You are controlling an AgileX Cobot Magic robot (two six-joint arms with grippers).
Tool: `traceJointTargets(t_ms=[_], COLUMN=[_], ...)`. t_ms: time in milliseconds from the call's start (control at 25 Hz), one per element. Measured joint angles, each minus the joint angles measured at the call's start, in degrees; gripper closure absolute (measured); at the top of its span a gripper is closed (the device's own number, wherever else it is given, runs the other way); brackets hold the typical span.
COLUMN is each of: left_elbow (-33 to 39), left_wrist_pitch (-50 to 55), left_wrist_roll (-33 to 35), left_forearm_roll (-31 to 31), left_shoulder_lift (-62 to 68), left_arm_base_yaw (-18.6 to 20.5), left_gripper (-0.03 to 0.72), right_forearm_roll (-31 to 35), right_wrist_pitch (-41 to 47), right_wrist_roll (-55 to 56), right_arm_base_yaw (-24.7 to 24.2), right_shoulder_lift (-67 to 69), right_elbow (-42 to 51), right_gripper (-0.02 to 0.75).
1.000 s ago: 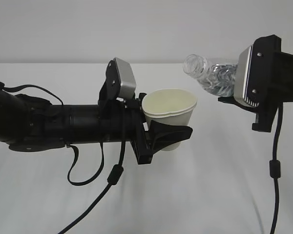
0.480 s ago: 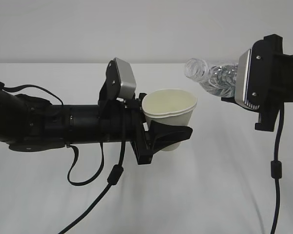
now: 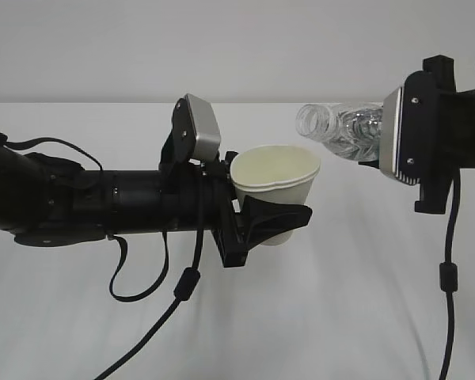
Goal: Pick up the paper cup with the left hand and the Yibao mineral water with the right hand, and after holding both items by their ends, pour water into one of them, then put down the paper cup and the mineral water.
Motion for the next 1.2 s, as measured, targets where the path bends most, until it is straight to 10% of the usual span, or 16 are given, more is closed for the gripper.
traceJointTargets(t_ms=[1200], left_elbow=[0.0], left_wrist_pitch=[0.21], left_wrist_roll=[0.01], left_forearm_roll=[-1.31], left_shoulder_lift=[0.0], left_arm_base_yaw=[-0.72], left_gripper=[0.269], right_forearm_roll=[-4.03], right_wrist_pitch=[2.67], right_wrist_roll=[-0.82], right_arm_base_yaw=[1.32], right_shoulder_lift=[0.0], right_elbow=[-2.6], right_gripper=[0.339])
